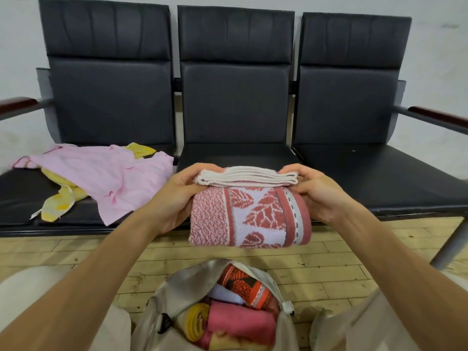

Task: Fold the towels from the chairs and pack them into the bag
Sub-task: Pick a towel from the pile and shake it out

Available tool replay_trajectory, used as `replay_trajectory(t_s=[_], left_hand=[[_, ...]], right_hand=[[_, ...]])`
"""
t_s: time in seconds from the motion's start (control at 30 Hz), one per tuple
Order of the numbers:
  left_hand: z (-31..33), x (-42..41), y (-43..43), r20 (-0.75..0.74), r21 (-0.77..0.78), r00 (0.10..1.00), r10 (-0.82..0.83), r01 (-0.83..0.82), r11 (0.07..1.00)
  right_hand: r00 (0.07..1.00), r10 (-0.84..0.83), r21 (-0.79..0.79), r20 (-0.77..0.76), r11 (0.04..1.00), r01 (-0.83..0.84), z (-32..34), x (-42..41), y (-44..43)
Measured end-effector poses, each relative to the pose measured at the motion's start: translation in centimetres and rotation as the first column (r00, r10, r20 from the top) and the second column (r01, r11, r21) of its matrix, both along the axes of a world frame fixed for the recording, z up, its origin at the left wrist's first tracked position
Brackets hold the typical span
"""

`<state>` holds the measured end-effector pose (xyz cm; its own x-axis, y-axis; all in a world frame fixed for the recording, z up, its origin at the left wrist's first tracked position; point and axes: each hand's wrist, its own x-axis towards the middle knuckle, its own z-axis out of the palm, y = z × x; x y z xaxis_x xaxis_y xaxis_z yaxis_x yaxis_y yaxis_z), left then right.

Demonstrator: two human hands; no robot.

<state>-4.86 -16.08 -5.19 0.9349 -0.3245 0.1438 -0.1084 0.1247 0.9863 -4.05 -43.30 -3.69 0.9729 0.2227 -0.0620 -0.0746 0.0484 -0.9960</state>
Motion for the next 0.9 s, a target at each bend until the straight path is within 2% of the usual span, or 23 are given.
replay_trajectory(t_s=[0.17, 0.3, 0.37, 0.47, 0.57, 0.63, 0.7, 0.9], left_hand=[[-0.1, 0.0, -0.1, -0.118, 0.004, 0.993, 0.026, -0.026, 1.0], [-0.2, 0.2, 0.3, -0.192, -0.101, 0.978, -0.079, 0.061, 0.993], [0.0, 0.1, 0.2, -0.208, -0.101, 0.972, -0.107, 0.088, 0.991], [-0.3, 0.3, -0.4, -0.196, 0.103, 0.98, 0.033, -0.013, 0.995], [-0.9, 0.2, -0.9, -0.152, 0.186, 0.98, 0.13, -0.101, 0.977], [-1.2, 0.2, -1.0, -0.106, 0.189, 0.981, 0.164, -0.142, 0.972], [-1.0, 0.2, -1.0, -0.096, 0.156, 0.982, 0.163, -0.147, 0.977], [-0.4, 0.3, -1.0, -0.181, 0.068, 0.964, 0.197, -0.187, 0.98]], right_hand=[[0.997, -0.058, -0.073, 0.06, 0.995, 0.062, -0.7, 0.5, 0.4], [0.996, -0.087, -0.149, 0.008, 0.985, 0.087, -0.6, 0.5, 0.5], [0.996, -0.086, -0.111, -0.035, 0.99, 0.082, -0.6, 0.5, 0.4], [0.995, -0.028, 0.036, -0.094, 0.999, 0.032, -0.8, 0.6, 0.2], [0.997, -0.048, -0.118, -0.059, 0.992, 0.041, -1.1, 0.7, 0.7], [0.998, -0.069, -0.189, -0.01, 0.98, 0.066, -1.3, 0.7, 1.0], [0.994, -0.111, -0.176, 0.024, 0.978, 0.113, -1.3, 0.8, 1.2], [0.992, -0.087, -0.156, 0.091, 0.983, 0.1, -1.6, 0.9, 0.9]])
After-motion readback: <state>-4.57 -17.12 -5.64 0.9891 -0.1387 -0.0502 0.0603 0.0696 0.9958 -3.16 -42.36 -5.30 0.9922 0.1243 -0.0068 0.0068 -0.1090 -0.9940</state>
